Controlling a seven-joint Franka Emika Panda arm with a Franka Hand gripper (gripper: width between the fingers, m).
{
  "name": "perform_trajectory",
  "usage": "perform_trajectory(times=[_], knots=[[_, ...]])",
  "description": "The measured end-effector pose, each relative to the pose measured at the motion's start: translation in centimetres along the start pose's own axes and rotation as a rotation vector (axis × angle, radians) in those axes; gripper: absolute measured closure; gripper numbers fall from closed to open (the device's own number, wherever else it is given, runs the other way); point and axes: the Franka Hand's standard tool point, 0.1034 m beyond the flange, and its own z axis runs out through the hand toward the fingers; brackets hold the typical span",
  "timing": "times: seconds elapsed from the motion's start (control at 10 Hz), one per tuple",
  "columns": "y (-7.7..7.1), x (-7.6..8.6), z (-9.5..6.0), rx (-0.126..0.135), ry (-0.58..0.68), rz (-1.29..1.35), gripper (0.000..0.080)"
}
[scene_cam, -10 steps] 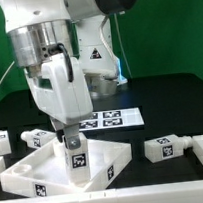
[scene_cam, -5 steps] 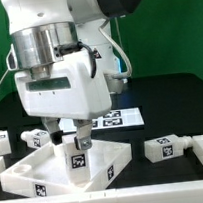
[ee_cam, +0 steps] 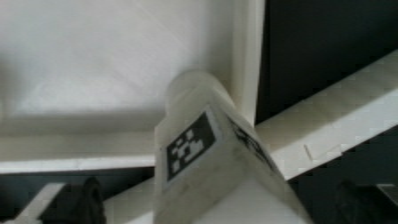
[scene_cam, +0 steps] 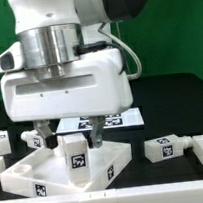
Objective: Assemble one leg
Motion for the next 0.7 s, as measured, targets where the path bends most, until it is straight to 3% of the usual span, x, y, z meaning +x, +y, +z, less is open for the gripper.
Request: perform_trajectory(times=[0.7], knots=[[-0.42, 0.08, -0.08, -0.019, 0.0, -0.595, 0.015]])
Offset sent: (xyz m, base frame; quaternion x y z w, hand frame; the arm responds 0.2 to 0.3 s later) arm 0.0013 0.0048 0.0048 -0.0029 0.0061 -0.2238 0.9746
